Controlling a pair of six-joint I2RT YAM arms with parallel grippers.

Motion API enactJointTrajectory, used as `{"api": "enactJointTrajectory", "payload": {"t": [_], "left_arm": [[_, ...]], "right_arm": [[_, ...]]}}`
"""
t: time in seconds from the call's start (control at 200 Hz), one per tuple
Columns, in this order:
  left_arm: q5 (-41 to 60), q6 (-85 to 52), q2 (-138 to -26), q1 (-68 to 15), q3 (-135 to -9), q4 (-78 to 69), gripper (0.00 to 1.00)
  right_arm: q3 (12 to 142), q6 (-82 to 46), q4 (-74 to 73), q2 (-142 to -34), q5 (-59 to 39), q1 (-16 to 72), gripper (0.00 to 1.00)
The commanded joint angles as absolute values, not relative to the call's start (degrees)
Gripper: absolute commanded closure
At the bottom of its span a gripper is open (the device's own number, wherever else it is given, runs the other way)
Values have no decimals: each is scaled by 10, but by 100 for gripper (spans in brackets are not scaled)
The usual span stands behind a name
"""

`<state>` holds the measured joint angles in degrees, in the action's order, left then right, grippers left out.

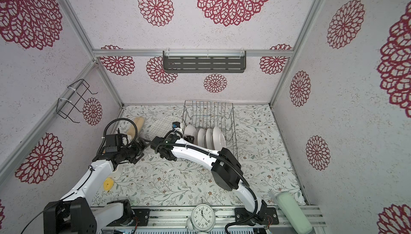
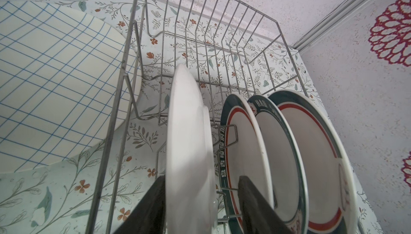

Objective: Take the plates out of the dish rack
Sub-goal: 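Close the right gripper on the rim of the green-rimmed plate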

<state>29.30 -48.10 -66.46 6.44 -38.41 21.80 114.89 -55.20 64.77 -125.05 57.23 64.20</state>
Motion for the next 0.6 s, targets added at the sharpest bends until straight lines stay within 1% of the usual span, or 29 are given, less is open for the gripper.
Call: {"api": "enactJointTrajectory", "payload": {"t": [0.0, 0.591], "left_arm": [[298, -471, -664, 70, -382, 213, 4], [299, -471, -664, 70, -383, 213, 4]], "right_arm": [[1165, -597, 684, -1252, 608, 638, 47], [1164, -609, 703, -1259, 615, 636, 55]]}}
